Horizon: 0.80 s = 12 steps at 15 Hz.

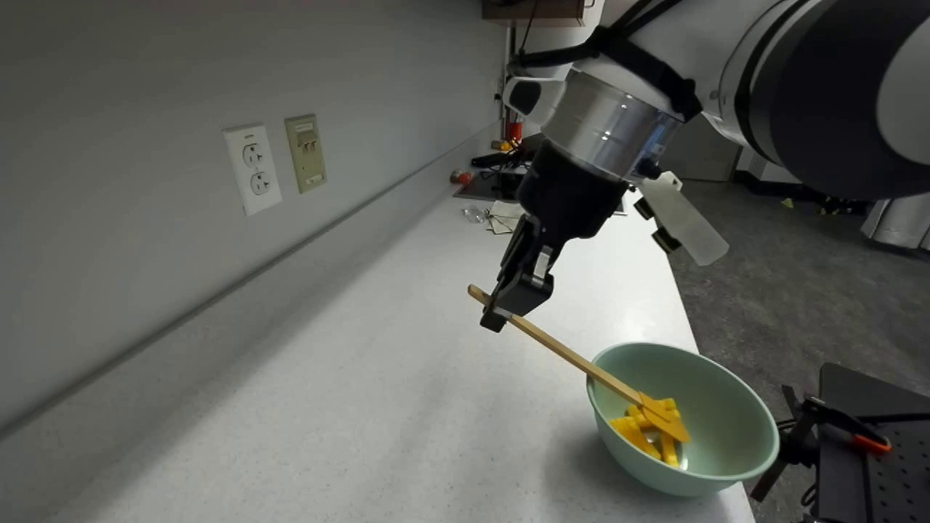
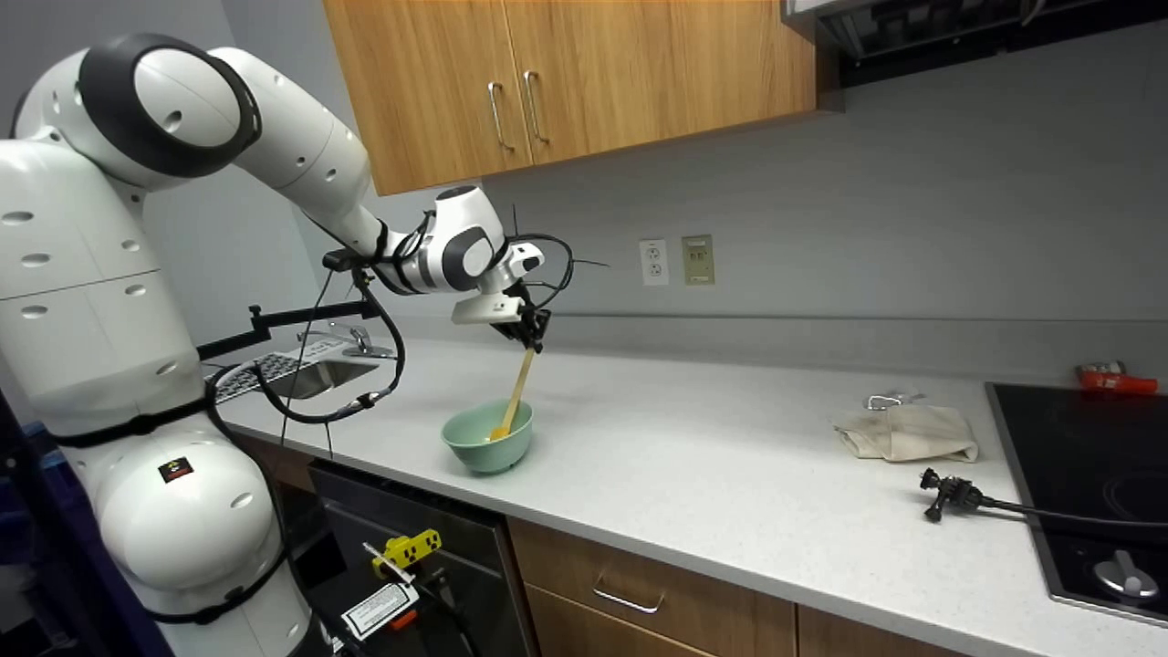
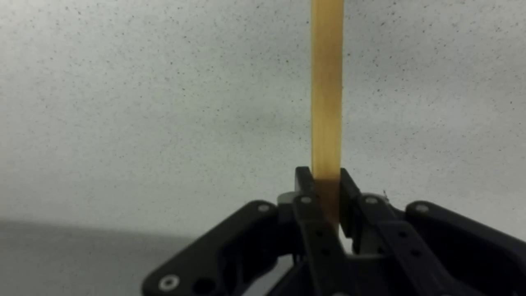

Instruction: Use the wooden spatula to stir the contents in the green bowl

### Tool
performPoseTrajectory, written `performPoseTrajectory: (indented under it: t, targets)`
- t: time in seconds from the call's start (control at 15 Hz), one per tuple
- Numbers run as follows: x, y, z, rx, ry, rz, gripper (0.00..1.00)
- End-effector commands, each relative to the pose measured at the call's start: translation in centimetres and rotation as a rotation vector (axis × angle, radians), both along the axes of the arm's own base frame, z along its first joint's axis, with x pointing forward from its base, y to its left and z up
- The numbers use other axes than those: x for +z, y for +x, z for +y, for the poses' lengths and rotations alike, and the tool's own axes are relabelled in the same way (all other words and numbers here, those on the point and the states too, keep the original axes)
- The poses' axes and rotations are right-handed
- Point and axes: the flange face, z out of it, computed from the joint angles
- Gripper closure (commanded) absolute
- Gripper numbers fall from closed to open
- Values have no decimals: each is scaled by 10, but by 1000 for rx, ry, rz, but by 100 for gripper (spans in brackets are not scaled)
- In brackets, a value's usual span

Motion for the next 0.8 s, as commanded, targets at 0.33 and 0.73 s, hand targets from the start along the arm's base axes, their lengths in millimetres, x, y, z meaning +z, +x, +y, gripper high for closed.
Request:
performPoseTrajectory:
  t: [0.33,0.73]
  targets:
    - [38,-37,-10,-8,127,-280,96]
    - [39,-85,-9,-29,238,-330,96]
